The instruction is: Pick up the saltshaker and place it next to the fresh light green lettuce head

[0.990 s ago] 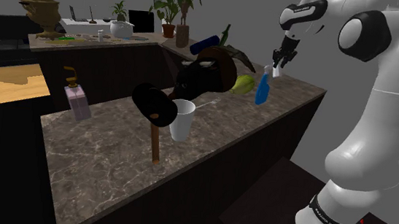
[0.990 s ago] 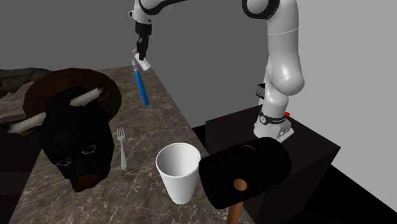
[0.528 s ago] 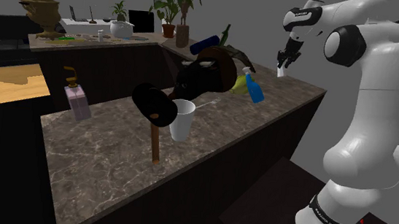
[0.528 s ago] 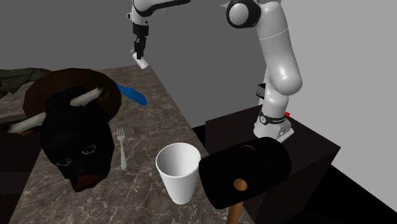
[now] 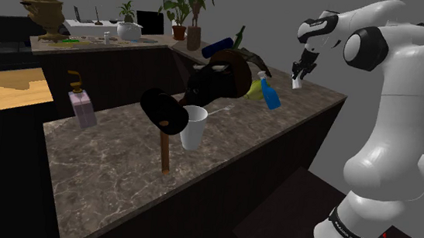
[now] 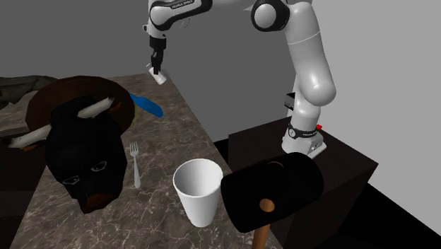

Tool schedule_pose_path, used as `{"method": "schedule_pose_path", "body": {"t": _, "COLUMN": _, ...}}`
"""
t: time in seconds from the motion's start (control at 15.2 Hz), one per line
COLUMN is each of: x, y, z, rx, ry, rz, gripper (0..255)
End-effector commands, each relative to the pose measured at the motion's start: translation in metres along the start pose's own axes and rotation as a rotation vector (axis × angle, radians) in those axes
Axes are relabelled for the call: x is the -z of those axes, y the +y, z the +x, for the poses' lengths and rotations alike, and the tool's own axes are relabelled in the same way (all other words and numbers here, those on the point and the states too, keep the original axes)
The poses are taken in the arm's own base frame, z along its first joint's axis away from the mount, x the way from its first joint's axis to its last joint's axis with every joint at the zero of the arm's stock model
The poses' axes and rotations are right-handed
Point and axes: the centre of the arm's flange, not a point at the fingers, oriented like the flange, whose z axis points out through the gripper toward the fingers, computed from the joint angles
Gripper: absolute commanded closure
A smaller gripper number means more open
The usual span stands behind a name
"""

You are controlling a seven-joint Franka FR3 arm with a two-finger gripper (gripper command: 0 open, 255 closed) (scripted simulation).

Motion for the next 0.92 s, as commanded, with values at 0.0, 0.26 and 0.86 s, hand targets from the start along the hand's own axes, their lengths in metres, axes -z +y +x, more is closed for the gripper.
{"method": "schedule_pose_path", "body": {"t": 0.0, "x": -0.010, "y": 0.001, "z": -0.001, "rx": 0.000, "ry": 0.001, "rz": 0.000, "gripper": 255}}
{"method": "schedule_pose_path", "body": {"t": 0.26, "x": -0.030, "y": 0.000, "z": -0.006, "rx": 0.000, "ry": 0.001, "rz": 0.000, "gripper": 255}}
{"method": "schedule_pose_path", "body": {"t": 0.86, "x": -0.077, "y": -0.001, "z": -0.016, "rx": 0.000, "ry": 0.001, "rz": 0.000, "gripper": 255}}
